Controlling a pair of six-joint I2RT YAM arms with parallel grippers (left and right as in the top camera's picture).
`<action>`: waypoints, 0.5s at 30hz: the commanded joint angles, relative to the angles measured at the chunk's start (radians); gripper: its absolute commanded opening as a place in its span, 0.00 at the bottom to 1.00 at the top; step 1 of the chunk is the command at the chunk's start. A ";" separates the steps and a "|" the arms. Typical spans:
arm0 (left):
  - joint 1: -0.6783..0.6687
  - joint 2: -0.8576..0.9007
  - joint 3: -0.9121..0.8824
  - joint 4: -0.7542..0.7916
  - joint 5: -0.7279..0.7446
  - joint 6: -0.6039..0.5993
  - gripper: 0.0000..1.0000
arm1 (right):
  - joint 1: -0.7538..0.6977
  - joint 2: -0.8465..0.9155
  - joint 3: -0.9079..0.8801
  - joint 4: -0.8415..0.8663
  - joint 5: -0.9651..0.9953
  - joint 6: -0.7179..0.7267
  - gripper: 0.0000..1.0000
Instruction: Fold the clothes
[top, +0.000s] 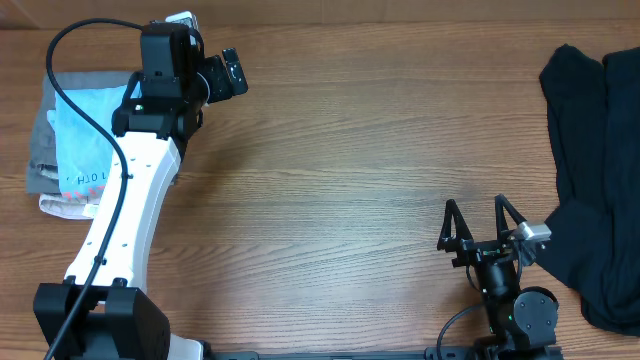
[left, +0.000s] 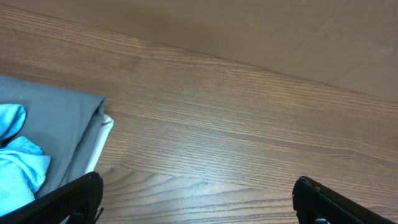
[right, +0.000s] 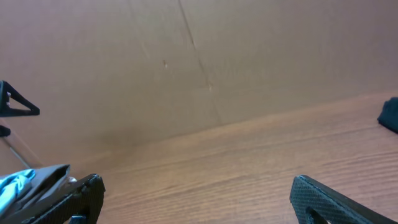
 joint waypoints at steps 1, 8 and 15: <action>-0.006 0.010 -0.002 0.004 -0.013 -0.006 1.00 | -0.005 -0.011 -0.011 -0.008 0.010 0.000 1.00; -0.006 0.010 -0.002 0.004 -0.013 -0.006 1.00 | -0.005 -0.011 -0.011 -0.080 0.011 -0.002 1.00; -0.006 0.010 -0.002 0.004 -0.013 -0.006 1.00 | -0.005 -0.011 -0.011 -0.093 0.020 -0.050 1.00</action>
